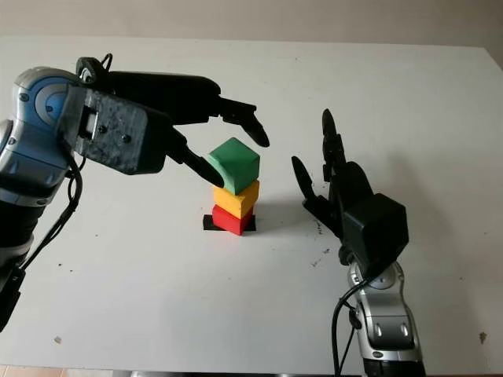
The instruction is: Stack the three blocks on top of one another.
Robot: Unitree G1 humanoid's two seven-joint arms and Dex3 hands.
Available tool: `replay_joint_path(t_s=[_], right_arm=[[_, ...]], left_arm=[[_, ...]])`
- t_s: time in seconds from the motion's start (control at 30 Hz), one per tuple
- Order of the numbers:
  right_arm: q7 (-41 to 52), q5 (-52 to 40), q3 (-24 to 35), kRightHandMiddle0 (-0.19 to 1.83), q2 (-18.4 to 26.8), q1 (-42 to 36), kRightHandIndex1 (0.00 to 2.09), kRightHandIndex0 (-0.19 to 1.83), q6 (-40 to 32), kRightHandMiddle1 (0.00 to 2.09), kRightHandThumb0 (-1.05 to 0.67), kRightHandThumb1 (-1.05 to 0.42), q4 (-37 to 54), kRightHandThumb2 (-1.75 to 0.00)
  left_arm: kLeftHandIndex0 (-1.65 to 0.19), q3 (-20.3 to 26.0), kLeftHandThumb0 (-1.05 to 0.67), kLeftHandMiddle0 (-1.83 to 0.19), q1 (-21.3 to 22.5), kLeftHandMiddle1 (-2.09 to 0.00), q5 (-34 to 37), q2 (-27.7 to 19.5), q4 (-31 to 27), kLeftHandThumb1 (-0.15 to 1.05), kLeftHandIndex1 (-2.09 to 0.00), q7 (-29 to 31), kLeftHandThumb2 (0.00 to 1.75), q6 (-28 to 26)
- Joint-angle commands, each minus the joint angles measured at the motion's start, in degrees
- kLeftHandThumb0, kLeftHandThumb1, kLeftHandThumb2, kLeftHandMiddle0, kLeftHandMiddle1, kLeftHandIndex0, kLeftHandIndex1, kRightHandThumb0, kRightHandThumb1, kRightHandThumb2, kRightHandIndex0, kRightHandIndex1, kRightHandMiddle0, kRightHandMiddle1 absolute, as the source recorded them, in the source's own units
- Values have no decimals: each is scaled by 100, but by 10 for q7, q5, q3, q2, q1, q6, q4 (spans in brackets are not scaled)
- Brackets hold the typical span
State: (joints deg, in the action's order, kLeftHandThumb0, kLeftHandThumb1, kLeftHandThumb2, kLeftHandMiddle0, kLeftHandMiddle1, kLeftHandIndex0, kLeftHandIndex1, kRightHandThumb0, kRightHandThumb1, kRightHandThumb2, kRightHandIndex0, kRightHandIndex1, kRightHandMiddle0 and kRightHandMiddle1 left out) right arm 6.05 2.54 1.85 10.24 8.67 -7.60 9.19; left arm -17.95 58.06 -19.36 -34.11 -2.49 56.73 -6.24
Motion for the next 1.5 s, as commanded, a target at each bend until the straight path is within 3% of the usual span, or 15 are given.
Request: replay_joint_path(t_s=[0.0, 0.23, 0.4, 0.5, 0.57, 0.73, 0.9, 1.1, 1.33, 1.47], right_arm=[[-1, 0, 1, -11, 0, -8, 6, -16, -4, 6, -72, -105, 5, -50], [-1, -7, 3, -12, -1, -8, 5, -16, -5, 5, -72, -105, 6, -49], [-1, -12, 4, -12, -4, -7, 5, -17, -4, 5, -72, -105, 6, -49], [-3, -14, 4, -12, -6, -7, 5, -18, -4, 5, -72, -105, 6, -49], [-3, -16, 5, -12, -6, -6, 5, -18, -2, 5, -72, -105, 3, -49], [3, -16, 6, -12, 0, -6, 5, -18, 2, 5, -72, -105, -2, -49], [8, -27, 11, -13, -1, -6, 5, -19, 2, 5, -71, -105, 1, -48], [3, -24, 10, -12, -2, -1, 6, -17, 8, 6, -71, -105, -6, -49], [3, -33, 11, -13, -8, 3, 5, -19, 13, 5, -68, -105, -8, -51], [-3, -35, 13, -13, -12, 5, 4, -19, 9, 5, -68, -105, -8, -51]], left_arm=[[-13, 2, -57, 1, -7, -5, 5, -9, -13, 92, -13, 8, 5, -3], [-1, 13, -58, 8, -14, -3, 22, -23, -40, 90, -4, 26, 5, -33], [18, 63, -71, 18, -35, 0, 70, -26, -39, 91, 0, 1, 6, -43], [19, 105, -82, 19, -47, 0, 103, -24, -28, 103, 0, -27, 14, -80], [19, 127, -85, 19, -60, 0, 113, -24, -27, 104, 0, -52, 35, -99], [19, 209, -84, 19, -137, 0, 160, 17, -50, 105, 0, -170, 65, -110], [19, 259, -80, 19, -192, 0, 217, 67, -36, 105, 0, -257, 66, -96], [17, 285, -77, 18, -268, -4, 266, 89, -29, 105, -3, -293, 68, -96], [19, 305, -79, 19, -360, -3, 288, 123, 13, 105, -2, -333, 73, -31], [19, 303, -80, 18, -409, -4, 288, 151, 9, 105, -1, -361, 72, 9]])
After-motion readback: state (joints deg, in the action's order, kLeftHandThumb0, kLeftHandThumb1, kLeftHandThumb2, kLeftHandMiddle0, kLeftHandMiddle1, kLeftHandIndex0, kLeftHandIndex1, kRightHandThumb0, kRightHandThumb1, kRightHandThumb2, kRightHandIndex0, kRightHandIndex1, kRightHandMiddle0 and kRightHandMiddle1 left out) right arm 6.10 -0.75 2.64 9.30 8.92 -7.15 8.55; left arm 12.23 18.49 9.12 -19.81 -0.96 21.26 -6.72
